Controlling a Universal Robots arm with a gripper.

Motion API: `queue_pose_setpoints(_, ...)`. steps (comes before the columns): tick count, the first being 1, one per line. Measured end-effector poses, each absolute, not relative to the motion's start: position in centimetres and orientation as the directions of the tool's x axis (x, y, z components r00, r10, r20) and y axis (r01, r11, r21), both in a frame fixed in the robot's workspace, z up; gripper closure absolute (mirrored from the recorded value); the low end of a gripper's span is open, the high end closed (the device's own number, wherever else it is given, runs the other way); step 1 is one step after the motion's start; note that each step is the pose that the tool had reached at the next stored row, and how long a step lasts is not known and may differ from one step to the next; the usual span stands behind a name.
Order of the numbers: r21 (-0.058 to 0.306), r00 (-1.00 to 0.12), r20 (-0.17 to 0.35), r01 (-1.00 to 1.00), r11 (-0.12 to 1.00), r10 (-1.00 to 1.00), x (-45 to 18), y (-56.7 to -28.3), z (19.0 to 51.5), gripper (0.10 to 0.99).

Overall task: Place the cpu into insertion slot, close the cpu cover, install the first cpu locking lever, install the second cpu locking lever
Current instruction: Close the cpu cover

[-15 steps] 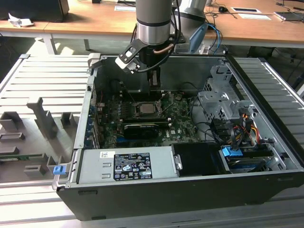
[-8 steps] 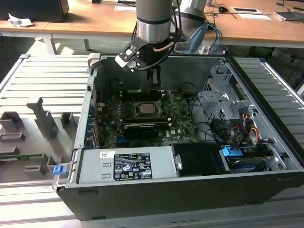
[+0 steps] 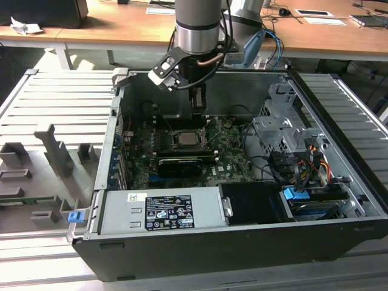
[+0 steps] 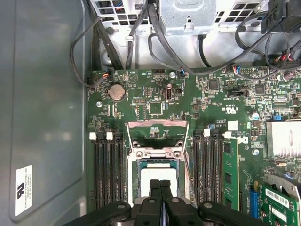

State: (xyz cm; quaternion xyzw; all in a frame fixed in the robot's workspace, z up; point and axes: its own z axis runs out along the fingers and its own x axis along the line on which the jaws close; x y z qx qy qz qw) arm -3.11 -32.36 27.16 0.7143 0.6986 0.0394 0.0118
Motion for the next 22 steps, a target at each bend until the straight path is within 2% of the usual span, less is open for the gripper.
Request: queue_pose_setpoints(22, 0.072, 0.021, 0.040, 0.997, -0.024, 0.999, -2.45, -32.36, 27.16, 0.980)
